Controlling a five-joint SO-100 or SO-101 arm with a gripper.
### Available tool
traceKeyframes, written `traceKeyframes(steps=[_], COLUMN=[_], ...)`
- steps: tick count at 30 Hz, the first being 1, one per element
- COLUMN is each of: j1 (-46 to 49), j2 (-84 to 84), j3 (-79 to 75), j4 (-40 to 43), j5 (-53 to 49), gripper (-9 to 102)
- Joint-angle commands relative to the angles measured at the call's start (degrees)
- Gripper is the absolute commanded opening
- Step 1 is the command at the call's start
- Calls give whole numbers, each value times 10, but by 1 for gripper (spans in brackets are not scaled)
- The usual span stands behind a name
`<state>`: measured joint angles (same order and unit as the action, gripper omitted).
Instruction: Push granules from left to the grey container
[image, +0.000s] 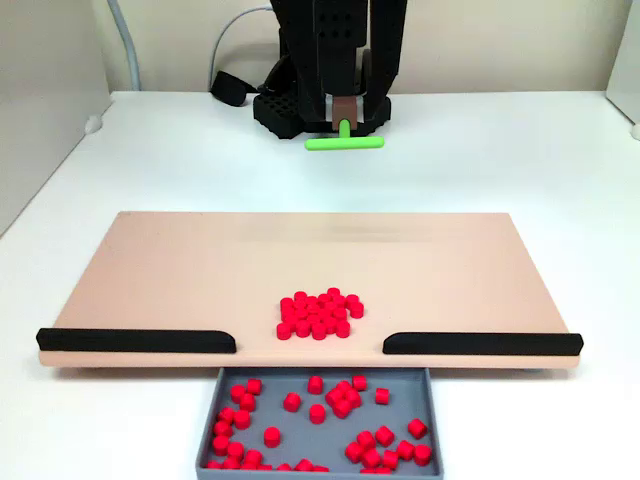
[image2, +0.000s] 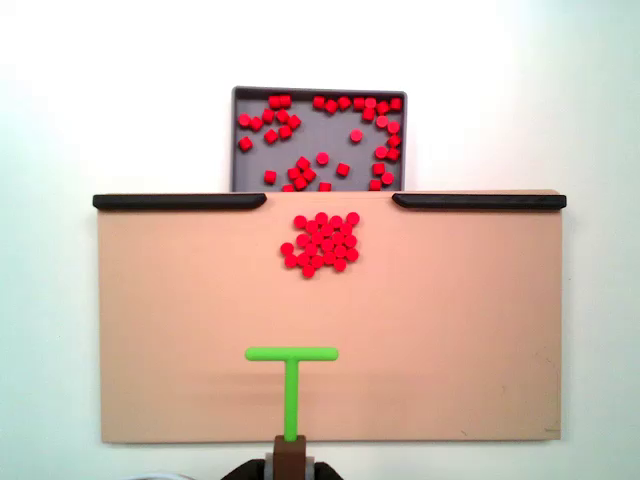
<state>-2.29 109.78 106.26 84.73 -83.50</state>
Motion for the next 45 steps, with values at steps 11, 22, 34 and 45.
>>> traceKeyframes(steps=[11,22,34,45], j1=[21,16,18,15], j2=[8,7,7,3], j3=[-5,-5,-5,-5], j4=[-3,-2,-1,2], j5=[28,33,26,4], gripper=[0,0,0,0])
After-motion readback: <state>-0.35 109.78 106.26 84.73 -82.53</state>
